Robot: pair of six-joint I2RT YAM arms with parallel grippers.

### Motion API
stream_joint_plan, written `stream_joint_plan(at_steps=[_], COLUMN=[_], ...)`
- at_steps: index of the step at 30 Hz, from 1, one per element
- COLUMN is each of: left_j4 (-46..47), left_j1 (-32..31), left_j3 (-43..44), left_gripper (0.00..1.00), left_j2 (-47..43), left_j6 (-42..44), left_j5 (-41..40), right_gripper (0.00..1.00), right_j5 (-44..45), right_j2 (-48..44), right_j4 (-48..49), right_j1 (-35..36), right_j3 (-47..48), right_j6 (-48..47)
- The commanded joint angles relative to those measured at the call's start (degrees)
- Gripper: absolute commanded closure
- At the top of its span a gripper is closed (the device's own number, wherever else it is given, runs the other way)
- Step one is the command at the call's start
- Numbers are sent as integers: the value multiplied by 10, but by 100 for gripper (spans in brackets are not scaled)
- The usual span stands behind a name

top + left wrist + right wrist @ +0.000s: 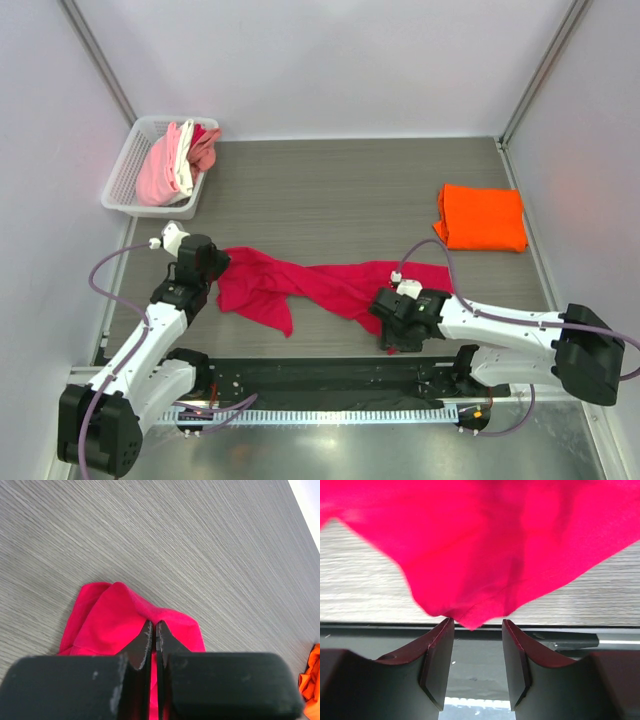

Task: Fold and stack the t-shirts
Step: Flatten the tshirt out

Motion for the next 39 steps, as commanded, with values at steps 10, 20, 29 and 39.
stream_joint_plan(at_steps=[10,20,29,39], left_j4=[10,4,-148,-296], left_j1=[-2,-2,0,127], left_j3=[9,12,177,615], left_gripper=[100,100,100,100], left_j2=[-2,-20,24,293], left_j6=[5,6,-22,38], left_j5=[-6,-11,-10,172], right_gripper=[66,99,99,99], right_j5=[23,77,101,-42], right_j2=[29,-11,93,240], right_j4=[45,36,85,87], right_j1=[4,2,-206,-410], right_j3=[-34,-3,167,523], right_j6=[18,13,-178,-310])
